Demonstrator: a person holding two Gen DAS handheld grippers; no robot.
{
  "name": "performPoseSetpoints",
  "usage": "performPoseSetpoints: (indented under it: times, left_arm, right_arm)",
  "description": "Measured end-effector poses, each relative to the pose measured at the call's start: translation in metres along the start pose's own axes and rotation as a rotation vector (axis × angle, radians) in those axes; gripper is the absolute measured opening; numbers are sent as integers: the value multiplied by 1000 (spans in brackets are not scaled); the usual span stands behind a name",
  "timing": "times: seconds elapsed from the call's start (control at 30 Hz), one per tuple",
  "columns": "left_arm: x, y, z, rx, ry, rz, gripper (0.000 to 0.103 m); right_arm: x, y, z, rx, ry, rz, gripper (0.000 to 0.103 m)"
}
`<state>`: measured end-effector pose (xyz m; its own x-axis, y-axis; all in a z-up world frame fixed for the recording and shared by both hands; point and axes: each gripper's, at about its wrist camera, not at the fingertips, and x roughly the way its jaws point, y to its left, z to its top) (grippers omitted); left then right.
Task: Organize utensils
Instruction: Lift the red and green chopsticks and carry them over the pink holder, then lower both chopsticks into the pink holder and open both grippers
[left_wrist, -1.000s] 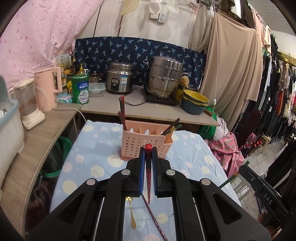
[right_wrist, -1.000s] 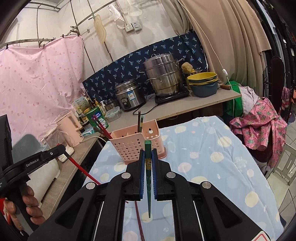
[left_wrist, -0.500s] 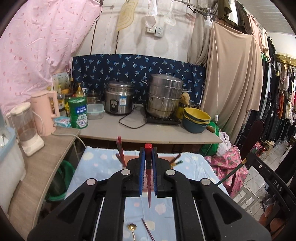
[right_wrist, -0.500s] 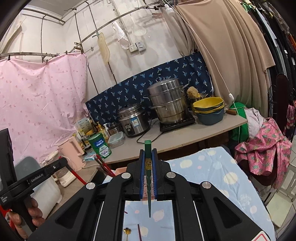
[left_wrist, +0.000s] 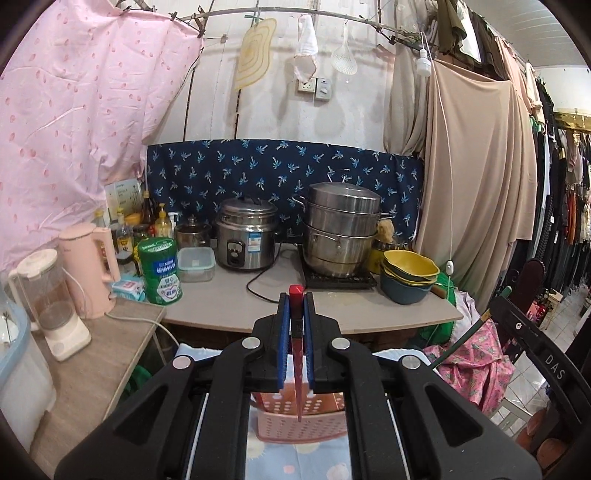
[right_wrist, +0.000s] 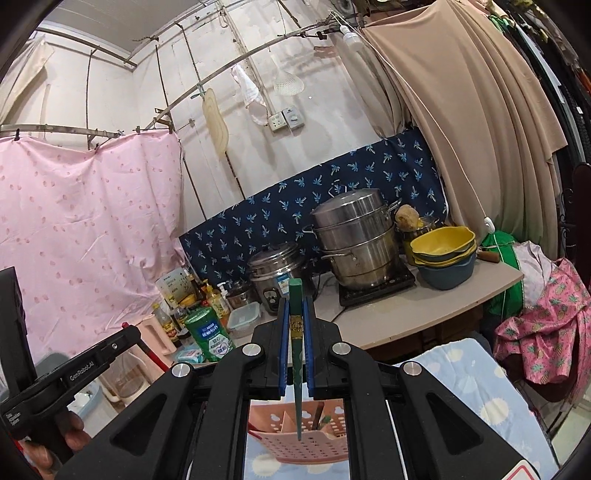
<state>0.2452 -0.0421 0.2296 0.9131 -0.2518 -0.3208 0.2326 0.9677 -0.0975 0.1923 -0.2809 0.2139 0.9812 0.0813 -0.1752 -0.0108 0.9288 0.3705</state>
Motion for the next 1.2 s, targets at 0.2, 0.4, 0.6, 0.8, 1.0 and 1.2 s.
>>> performPoseSetpoints:
  times: [0.2,0.4,0.6,0.8,1.0,1.2]
  left_arm:
    - [26,2,6,19,0,23,7]
    - [48,6,-1,16,31,28,7]
    - [66,10,-15,13,65,32,7]
    - [80,11,-26,12,97,31,7]
    - [90,12,-38,12,129,30,7]
    - [99,12,-47,16,164,23,8]
  right_arm:
    - [38,4,-5,-27,30,-15,7]
    - [66,2,-20,-47,79,-33,7]
    - [85,-4,-32,-43,115,-44,7]
    - [98,-5,-43,-53,141,-53,7]
    - [112,-5,-54,-64,172,-60,7]
    - [121,-5,-66,-74,199,-71,12]
